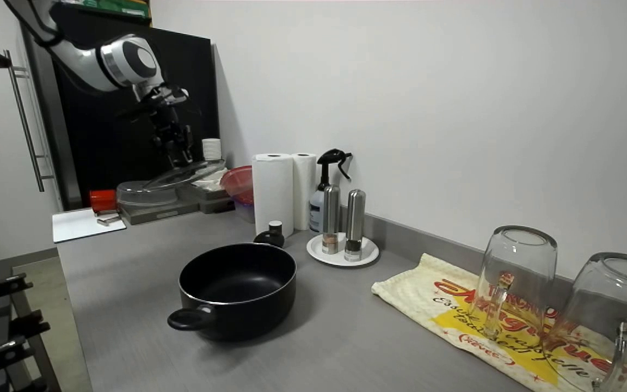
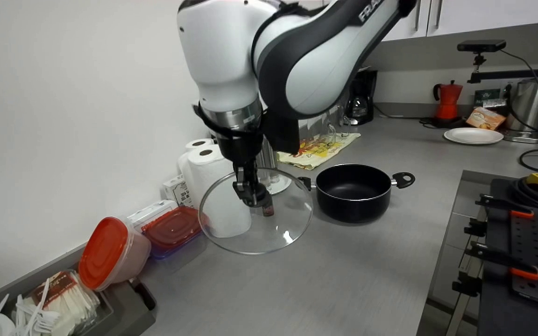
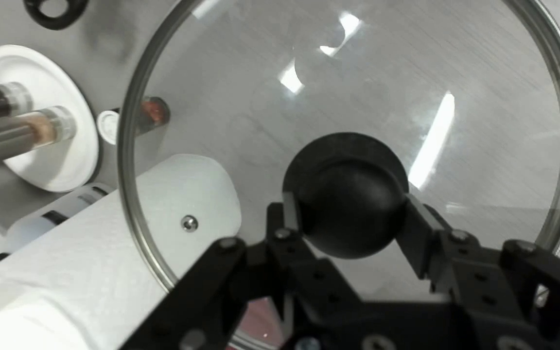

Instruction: Put the glass lid on the black pot.

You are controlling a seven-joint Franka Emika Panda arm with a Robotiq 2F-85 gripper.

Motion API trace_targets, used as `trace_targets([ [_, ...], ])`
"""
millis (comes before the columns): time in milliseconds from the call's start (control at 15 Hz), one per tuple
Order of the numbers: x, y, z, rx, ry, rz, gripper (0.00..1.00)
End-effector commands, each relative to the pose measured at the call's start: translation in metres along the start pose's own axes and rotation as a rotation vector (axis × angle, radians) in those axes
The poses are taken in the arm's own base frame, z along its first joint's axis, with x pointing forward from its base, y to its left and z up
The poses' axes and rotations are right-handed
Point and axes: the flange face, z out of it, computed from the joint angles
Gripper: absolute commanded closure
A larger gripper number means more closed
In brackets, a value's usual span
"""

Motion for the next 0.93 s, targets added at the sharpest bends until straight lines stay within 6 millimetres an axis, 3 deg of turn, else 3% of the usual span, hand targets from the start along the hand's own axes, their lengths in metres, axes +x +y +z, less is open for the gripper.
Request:
trace_targets([
  [0, -0.048, 0.024, -0.062, -0.107, 0.032, 0.047, 0.75],
  [200, -0.085, 0.05, -0.088, -0.147, 0.038, 0.11, 0.75],
  [467, -0.132, 0.105, -0.107, -0.184, 0.046, 0.248, 0.75],
  [667, -0.17, 0.147, -0.112, -0.188, 0.04, 0.344, 0.75],
  [867, -0.203, 0.182, -0.102, -0.17, 0.019, 0.441, 0.75],
])
